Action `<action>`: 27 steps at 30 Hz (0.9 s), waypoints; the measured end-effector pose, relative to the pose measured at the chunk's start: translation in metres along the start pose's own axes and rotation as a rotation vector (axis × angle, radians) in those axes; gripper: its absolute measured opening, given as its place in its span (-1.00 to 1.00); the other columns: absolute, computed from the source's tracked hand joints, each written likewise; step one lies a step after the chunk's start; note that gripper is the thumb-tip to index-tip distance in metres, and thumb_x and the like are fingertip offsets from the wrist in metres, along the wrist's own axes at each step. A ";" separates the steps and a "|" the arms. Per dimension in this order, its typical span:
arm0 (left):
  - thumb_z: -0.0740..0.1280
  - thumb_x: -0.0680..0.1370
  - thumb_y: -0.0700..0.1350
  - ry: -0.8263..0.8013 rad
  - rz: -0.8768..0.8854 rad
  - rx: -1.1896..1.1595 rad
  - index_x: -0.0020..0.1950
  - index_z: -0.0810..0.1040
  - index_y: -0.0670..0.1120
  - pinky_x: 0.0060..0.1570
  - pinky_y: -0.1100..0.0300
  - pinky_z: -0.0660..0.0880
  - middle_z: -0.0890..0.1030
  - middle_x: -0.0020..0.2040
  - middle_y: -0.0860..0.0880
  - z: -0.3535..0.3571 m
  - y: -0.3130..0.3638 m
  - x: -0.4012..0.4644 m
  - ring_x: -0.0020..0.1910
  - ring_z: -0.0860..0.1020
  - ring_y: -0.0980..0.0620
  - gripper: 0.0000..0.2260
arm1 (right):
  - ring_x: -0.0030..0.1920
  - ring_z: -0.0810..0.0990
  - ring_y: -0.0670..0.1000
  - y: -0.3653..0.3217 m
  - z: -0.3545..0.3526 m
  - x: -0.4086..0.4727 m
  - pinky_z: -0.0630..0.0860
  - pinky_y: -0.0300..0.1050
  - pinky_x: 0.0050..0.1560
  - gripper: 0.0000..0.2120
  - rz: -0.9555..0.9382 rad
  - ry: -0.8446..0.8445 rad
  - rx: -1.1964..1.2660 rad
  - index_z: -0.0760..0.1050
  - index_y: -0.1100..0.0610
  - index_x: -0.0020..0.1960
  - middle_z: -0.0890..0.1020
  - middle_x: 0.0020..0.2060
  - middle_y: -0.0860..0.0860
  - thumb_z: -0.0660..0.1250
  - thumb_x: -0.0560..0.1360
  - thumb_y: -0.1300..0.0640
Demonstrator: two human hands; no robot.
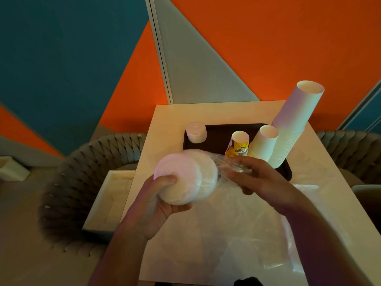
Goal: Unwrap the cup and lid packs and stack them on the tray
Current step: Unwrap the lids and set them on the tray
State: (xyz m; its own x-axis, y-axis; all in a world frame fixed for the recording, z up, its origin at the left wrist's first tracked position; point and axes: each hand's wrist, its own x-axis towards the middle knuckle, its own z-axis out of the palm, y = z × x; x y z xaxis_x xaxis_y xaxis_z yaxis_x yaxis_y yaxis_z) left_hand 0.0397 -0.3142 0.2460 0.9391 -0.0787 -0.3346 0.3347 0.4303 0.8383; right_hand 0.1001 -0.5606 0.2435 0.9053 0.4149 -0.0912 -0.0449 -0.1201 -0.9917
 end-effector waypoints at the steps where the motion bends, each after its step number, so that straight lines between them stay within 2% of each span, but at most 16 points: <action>1: 0.49 0.21 0.00 0.002 0.008 0.006 0.31 0.54 -0.08 -0.27 0.00 0.59 0.63 0.09 -0.13 0.001 -0.001 0.000 0.00 0.66 -0.11 -0.34 | -0.26 0.50 -0.09 -0.001 0.003 0.000 0.42 -0.20 -0.28 -0.69 0.024 -0.033 0.059 0.63 0.04 0.14 0.61 -0.20 -0.08 0.49 0.44 -0.03; 3: 0.49 0.21 -0.01 0.009 0.017 0.007 0.33 0.52 -0.07 -0.22 -0.03 0.59 0.63 0.14 -0.15 0.003 -0.002 0.001 0.07 0.65 -0.16 -0.32 | -0.23 0.56 0.00 -0.001 0.009 0.001 0.48 -0.14 -0.27 -0.59 0.032 -0.088 0.150 0.58 0.08 0.16 0.63 -0.16 0.00 0.52 0.37 -0.02; 7: 0.52 0.22 0.02 0.001 0.000 0.007 0.38 0.49 -0.05 -0.22 -0.02 0.59 0.60 0.23 -0.20 0.007 -0.004 0.002 0.08 0.66 -0.18 -0.27 | -0.29 0.59 -0.01 0.002 0.025 0.006 0.53 -0.15 -0.27 -0.64 -0.050 -0.060 0.213 0.57 0.20 0.08 0.64 -0.25 0.05 0.58 0.34 0.17; 10: 0.64 0.12 0.09 -0.051 -0.053 -0.015 0.39 0.47 -0.12 -0.26 0.01 0.59 0.60 0.22 -0.23 0.011 -0.005 0.001 0.03 0.66 -0.16 -0.12 | -0.32 0.52 -0.03 0.004 0.035 0.008 0.47 -0.19 -0.30 -0.55 -0.070 -0.084 0.330 0.67 0.11 -0.03 0.63 -0.26 0.01 0.71 0.18 -0.03; 12: 0.67 0.07 0.15 -0.076 -0.063 -0.063 0.37 0.48 -0.16 -0.29 0.02 0.59 0.63 0.16 -0.22 0.013 -0.006 0.000 0.00 0.66 -0.15 -0.06 | -0.25 0.47 0.07 0.005 0.038 0.010 0.43 -0.11 -0.25 -0.40 -0.063 -0.059 0.364 0.67 0.18 -0.02 0.66 -0.19 0.03 0.71 0.11 -0.17; 14: 0.69 0.05 0.12 -0.058 -0.059 -0.123 0.37 0.47 -0.15 -0.30 0.01 0.59 0.63 0.13 -0.21 0.011 -0.009 0.001 -0.01 0.66 -0.14 -0.04 | -0.14 0.48 0.15 0.007 0.039 0.012 0.42 0.06 -0.13 -0.27 -0.031 0.010 0.316 0.64 0.27 -0.01 0.65 -0.11 0.18 0.71 0.07 -0.23; 16: 0.70 0.03 0.08 -0.031 -0.054 -0.147 0.37 0.47 -0.11 -0.28 -0.02 0.60 0.64 0.12 -0.19 0.011 -0.009 0.001 0.01 0.67 -0.16 -0.04 | -0.18 0.45 0.15 0.007 0.038 0.013 0.39 0.06 -0.16 -0.17 -0.031 0.058 0.252 0.59 0.38 -0.03 0.56 -0.19 0.26 0.69 0.07 -0.28; 17: 0.70 0.03 0.06 -0.023 -0.050 -0.149 0.36 0.48 -0.10 -0.27 -0.03 0.60 0.65 0.11 -0.18 0.010 -0.010 0.001 0.01 0.67 -0.16 -0.06 | -0.24 0.42 0.13 0.007 0.037 0.012 0.37 -0.01 -0.22 -0.20 -0.035 0.063 0.222 0.57 0.40 -0.09 0.51 -0.27 0.22 0.68 0.10 -0.28; 19: 0.66 0.09 -0.01 -0.020 -0.035 -0.152 0.33 0.50 -0.07 -0.26 -0.05 0.61 0.67 0.08 -0.15 0.010 -0.011 0.001 0.02 0.68 -0.16 -0.17 | -0.38 0.37 -0.01 0.006 0.035 0.011 0.34 -0.19 -0.33 -0.50 -0.044 0.031 0.192 0.56 0.28 -0.29 0.42 -0.43 0.07 0.66 0.25 -0.13; 20: 0.62 0.13 -0.04 -0.019 -0.021 -0.154 0.32 0.50 -0.06 -0.25 -0.05 0.61 0.68 0.07 -0.14 0.010 -0.011 0.001 0.02 0.68 -0.16 -0.24 | -0.43 0.38 -0.09 0.003 0.036 0.009 0.35 -0.27 -0.36 -0.62 -0.039 0.012 0.204 0.59 0.25 -0.31 0.42 -0.47 -0.01 0.63 0.30 -0.03; 21: 0.59 0.16 -0.04 -0.014 -0.011 -0.152 0.32 0.50 -0.05 -0.25 -0.05 0.62 0.68 0.08 -0.14 0.010 -0.011 0.001 0.02 0.68 -0.17 -0.27 | -0.44 0.41 -0.14 0.001 0.037 0.008 0.37 -0.32 -0.38 -0.65 -0.032 0.004 0.221 0.62 0.31 -0.25 0.45 -0.48 -0.04 0.61 0.30 0.01; 22: 0.61 0.14 -0.04 -0.008 -0.001 -0.151 0.32 0.50 -0.05 -0.24 -0.05 0.62 0.68 0.09 -0.15 0.011 -0.011 0.001 0.04 0.68 -0.17 -0.24 | -0.43 0.44 -0.16 0.002 0.038 0.008 0.40 -0.34 -0.37 -0.54 -0.037 0.012 0.226 0.61 0.41 -0.16 0.49 -0.46 0.01 0.63 0.29 0.00; 24: 0.69 0.07 0.03 0.010 0.016 -0.153 0.34 0.50 -0.05 -0.22 -0.05 0.62 0.67 0.14 -0.17 0.012 -0.011 0.001 0.08 0.67 -0.19 -0.13 | -0.32 0.50 -0.08 0.001 0.041 0.007 0.45 -0.29 -0.28 -0.26 -0.047 0.046 0.224 0.52 0.55 -0.06 0.51 -0.36 0.32 0.66 0.26 -0.12; 26: 0.70 0.07 0.06 0.019 0.025 -0.173 0.36 0.48 -0.06 -0.19 -0.08 0.62 0.65 0.18 -0.19 0.012 -0.012 0.001 0.13 0.65 -0.23 -0.10 | -0.18 0.55 0.07 0.001 0.043 0.008 0.54 -0.13 -0.13 -0.12 -0.068 0.085 0.225 0.45 0.59 0.03 0.51 -0.12 0.54 0.63 0.22 -0.19; 27: 0.70 0.08 0.05 0.017 0.022 -0.183 0.36 0.48 -0.07 -0.19 -0.09 0.62 0.65 0.19 -0.20 0.012 -0.013 0.001 0.14 0.64 -0.25 -0.10 | -0.12 0.59 0.13 0.003 0.044 0.008 0.57 -0.05 -0.04 -0.07 -0.070 0.089 0.239 0.41 0.61 0.07 0.48 -0.01 0.57 0.64 0.22 -0.19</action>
State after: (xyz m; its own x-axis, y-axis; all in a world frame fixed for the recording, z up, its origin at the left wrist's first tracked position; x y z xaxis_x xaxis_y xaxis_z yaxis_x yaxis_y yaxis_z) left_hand 0.0370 -0.3309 0.2403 0.9442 -0.0531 -0.3252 0.2927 0.5883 0.7538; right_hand 0.0889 -0.5177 0.2362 0.9428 0.3324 -0.0240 -0.0701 0.1274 -0.9894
